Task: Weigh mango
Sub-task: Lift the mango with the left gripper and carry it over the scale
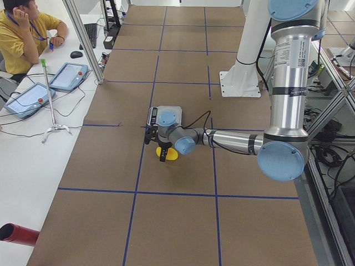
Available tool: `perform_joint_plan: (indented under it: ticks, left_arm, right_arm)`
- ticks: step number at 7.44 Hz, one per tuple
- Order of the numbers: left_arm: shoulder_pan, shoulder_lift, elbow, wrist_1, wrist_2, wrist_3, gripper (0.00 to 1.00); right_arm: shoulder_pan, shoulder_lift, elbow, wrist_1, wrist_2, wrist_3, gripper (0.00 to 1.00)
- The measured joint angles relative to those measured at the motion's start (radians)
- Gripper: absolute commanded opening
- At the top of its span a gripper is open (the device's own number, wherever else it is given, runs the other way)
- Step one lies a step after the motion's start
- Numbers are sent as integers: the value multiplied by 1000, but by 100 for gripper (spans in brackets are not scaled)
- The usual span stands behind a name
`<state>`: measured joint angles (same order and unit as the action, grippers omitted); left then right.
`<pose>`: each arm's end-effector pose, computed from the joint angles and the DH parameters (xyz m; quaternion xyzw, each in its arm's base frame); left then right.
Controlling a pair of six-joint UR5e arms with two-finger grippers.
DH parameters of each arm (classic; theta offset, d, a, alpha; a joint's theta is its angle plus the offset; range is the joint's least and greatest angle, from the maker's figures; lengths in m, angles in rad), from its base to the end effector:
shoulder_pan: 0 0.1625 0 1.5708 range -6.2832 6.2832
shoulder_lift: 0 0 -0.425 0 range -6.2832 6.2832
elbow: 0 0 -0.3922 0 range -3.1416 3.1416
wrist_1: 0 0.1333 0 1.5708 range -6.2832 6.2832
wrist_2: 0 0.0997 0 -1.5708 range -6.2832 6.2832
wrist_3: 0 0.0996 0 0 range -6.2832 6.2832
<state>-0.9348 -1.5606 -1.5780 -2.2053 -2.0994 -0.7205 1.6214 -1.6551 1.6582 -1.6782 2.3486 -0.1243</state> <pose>0.2415 -0.4670 0.5992 0.0776 0.3814 0.0423 0.9202 0.0860 -0.4444 0.6657 -0.0150 -0.3814 -0.0143 0.9242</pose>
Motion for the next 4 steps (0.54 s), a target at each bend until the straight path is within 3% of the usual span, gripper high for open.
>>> perform_joint_plan:
  ticks: [2, 4]
  left_arm:
    - [-3, 6, -73, 5, -11, -65, 0]
    - [-6, -29, -183, 54, -35, -281, 0]
  right_arm:
    - [0, 0, 0, 0, 0, 0, 100]
    - [0, 0, 0, 0, 0, 0, 100]
